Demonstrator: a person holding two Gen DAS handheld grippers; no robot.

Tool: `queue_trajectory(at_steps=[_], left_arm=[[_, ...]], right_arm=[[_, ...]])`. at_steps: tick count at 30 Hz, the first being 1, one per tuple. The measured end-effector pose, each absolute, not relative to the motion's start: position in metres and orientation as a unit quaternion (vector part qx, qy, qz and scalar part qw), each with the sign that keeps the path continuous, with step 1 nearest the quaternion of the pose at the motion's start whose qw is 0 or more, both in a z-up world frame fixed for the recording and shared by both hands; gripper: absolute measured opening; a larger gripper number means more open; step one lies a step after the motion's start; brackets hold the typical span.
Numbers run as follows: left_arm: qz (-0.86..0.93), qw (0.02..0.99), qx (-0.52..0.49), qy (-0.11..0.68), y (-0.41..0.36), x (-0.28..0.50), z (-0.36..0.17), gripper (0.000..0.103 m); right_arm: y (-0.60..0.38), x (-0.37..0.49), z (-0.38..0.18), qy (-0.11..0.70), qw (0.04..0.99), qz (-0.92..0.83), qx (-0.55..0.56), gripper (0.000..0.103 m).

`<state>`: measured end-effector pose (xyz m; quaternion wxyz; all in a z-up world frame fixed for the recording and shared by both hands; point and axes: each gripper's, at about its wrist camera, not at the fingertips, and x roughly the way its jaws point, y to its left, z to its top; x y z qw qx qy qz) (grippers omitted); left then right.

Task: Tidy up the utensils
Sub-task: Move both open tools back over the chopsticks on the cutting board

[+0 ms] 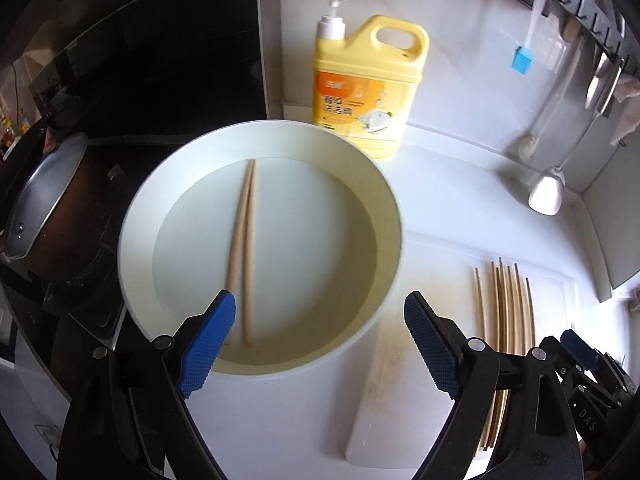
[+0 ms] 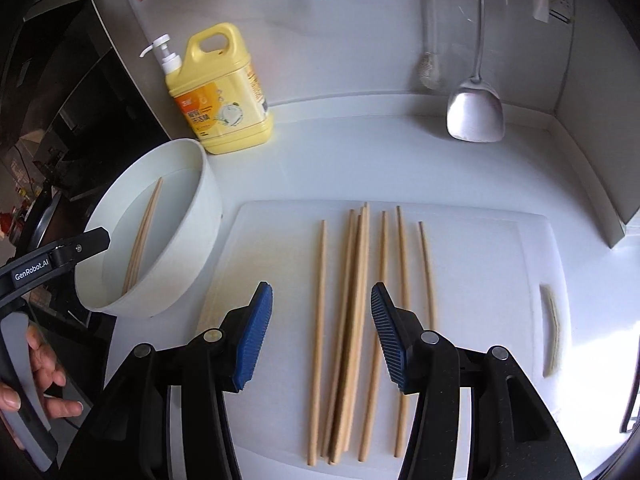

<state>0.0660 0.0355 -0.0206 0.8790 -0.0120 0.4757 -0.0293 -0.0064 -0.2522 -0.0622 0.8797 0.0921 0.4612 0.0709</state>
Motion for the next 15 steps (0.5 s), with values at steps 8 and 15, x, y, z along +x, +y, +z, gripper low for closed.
queue_trajectory(at_steps=[8, 15], left_arm=[[-0.073, 0.870, 0.009, 0.488, -0.017, 0.058, -0.039, 0.090], [-0.110, 0.855, 0.007, 0.506, -0.053, 0.053, -0.066, 0.094]], right_arm=[[-0.297, -0.025, -0.076, 0.461, 0.881, 0.036, 0.102, 0.055], [-0.317, -0.028, -0.100, 0.463, 0.882, 0.013, 0.084, 0.060]])
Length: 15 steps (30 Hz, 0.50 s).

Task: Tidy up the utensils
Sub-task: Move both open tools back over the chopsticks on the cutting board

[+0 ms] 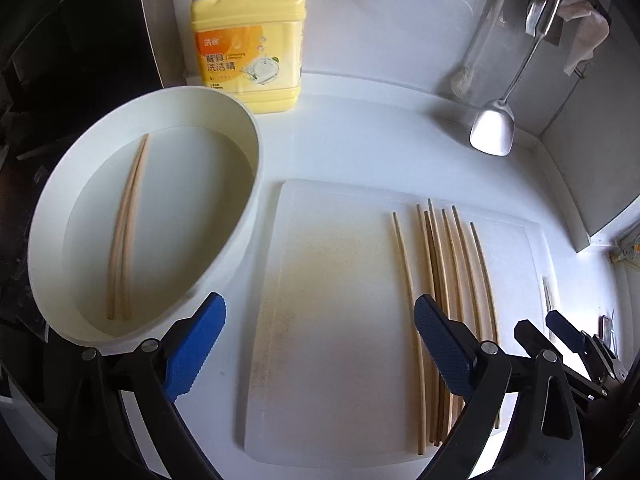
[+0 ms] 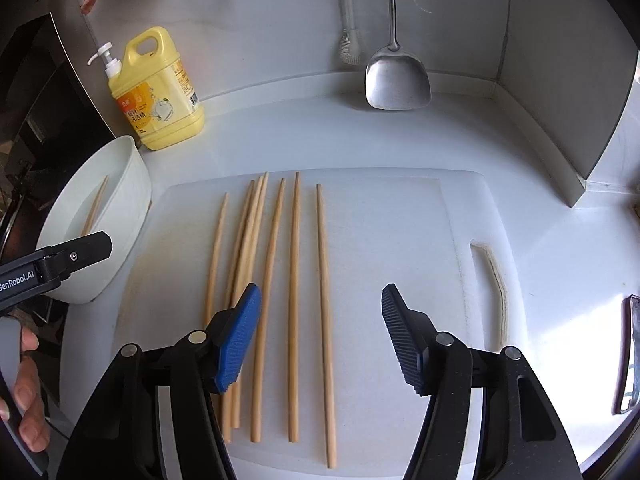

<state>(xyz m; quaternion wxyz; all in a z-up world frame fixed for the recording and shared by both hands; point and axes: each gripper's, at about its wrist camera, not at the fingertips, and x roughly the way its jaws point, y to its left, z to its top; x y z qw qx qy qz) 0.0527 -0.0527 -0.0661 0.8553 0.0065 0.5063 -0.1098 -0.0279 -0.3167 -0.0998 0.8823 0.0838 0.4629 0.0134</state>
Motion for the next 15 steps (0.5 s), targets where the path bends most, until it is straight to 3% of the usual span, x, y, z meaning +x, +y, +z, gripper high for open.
queue_trajectory(at_steps=[15], left_arm=[[-0.108, 0.851, 0.021, 0.514, -0.087, 0.047, -0.114, 0.096]], right_arm=[[-0.327, -0.016, -0.131, 0.471, 0.880, 0.011, 0.056, 0.060]])
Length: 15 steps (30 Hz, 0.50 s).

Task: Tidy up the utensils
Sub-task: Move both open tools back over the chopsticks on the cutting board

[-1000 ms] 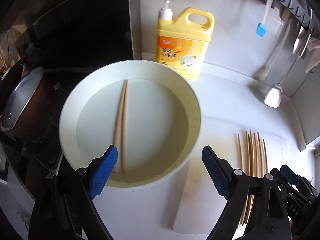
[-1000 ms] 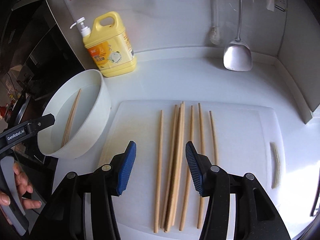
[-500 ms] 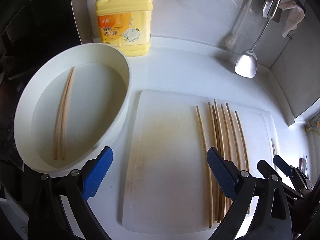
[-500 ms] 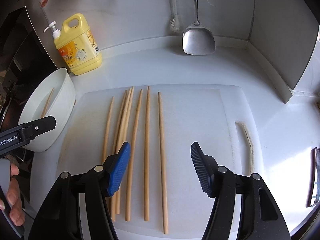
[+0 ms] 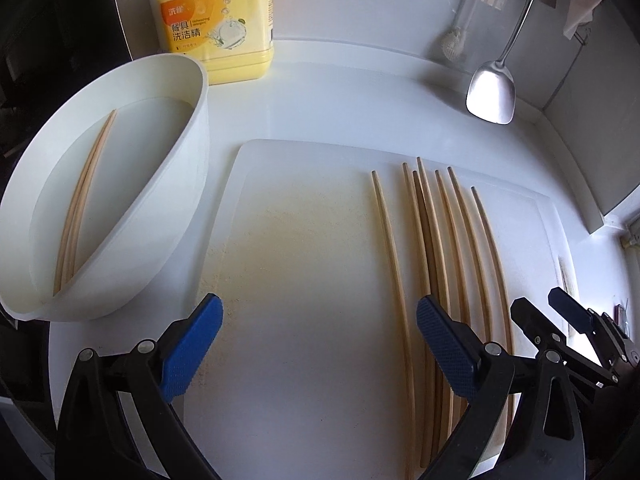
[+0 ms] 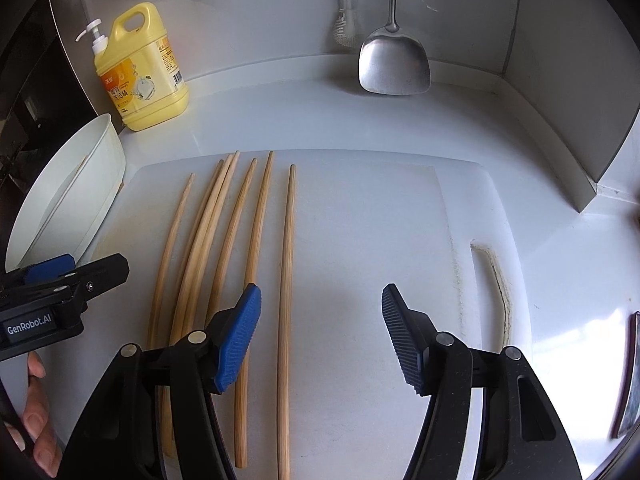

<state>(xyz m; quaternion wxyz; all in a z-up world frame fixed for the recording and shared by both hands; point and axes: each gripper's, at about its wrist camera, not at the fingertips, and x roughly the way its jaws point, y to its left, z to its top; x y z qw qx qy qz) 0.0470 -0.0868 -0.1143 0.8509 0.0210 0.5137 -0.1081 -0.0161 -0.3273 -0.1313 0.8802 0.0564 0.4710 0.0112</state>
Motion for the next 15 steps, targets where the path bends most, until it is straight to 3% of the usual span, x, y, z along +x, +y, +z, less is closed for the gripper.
queue_trajectory(at_steps=[15], left_arm=[[-0.088, 0.846, 0.037, 0.525, -0.102, 0.050, -0.139, 0.096]], right_arm=[[-0.331, -0.016, -0.140, 0.470, 0.881, 0.024, 0.055, 0.060]])
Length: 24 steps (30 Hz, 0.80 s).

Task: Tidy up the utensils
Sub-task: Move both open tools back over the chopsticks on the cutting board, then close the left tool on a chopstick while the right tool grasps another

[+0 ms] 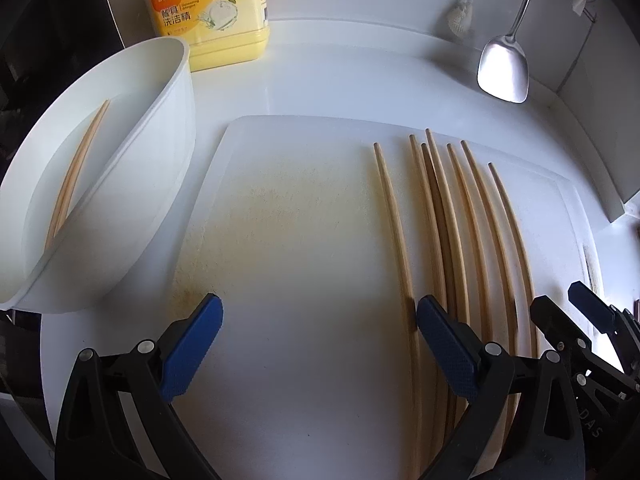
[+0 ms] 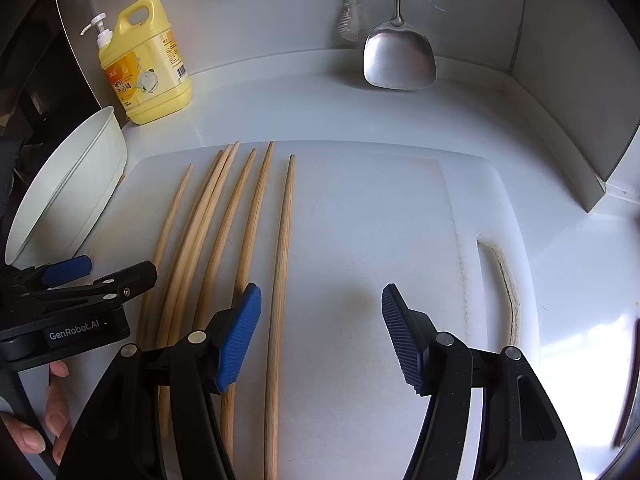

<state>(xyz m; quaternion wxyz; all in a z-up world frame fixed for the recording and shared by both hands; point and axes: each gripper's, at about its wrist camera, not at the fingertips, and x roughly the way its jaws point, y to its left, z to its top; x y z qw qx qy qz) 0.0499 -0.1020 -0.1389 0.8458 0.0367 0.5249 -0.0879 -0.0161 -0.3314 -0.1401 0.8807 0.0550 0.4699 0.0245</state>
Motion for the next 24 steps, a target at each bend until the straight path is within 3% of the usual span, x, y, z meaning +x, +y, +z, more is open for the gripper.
queue_trajectory(at_steps=[24], left_arm=[[-0.062, 0.854, 0.030, 0.516, -0.092, 0.045, -0.142, 0.098]], right_arm=[[-0.330, -0.016, -0.145, 0.467, 0.884, 0.013, 0.017, 0.060]])
